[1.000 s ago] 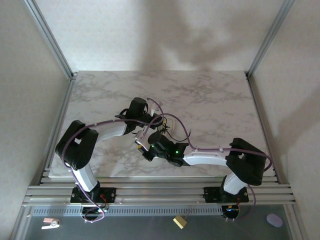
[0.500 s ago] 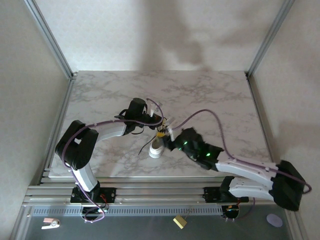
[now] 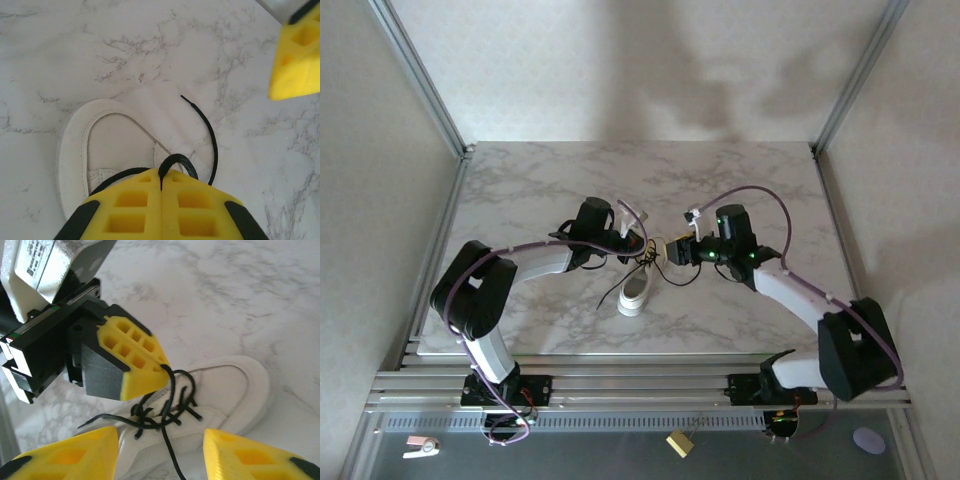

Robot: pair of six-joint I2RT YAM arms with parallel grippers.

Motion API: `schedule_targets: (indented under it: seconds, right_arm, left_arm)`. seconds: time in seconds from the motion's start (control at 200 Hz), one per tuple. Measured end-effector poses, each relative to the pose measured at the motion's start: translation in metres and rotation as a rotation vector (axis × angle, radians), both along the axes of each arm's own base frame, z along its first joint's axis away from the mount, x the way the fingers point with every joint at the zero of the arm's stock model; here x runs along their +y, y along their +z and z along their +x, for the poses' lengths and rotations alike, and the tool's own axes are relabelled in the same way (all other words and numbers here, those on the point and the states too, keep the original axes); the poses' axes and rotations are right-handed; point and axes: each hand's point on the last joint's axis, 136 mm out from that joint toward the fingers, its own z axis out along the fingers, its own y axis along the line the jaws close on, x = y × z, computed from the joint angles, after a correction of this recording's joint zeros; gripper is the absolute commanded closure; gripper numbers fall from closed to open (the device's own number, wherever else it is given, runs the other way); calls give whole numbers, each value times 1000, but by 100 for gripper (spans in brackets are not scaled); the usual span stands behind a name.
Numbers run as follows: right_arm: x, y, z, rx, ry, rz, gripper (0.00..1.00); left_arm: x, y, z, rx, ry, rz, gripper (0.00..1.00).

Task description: Tie the shoes

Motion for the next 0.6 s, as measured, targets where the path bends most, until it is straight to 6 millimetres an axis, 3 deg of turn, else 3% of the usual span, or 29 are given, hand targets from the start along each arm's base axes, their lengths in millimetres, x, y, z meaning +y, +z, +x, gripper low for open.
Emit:
schedule_targets:
  seconds: [0.125,0.32,0.601]
  right_arm:
    - [13,0,3,10,102,13,60]
    - [22,-3,13,9,195,9,62]
    - [31,-19,11,71,293,-2,64]
  left_arm:
    - [1,2,-4,-25,-26,10,100]
    - [1,6,-8,-57,-57,14,100]
    - [1,4,-11,-62,-78,21,100]
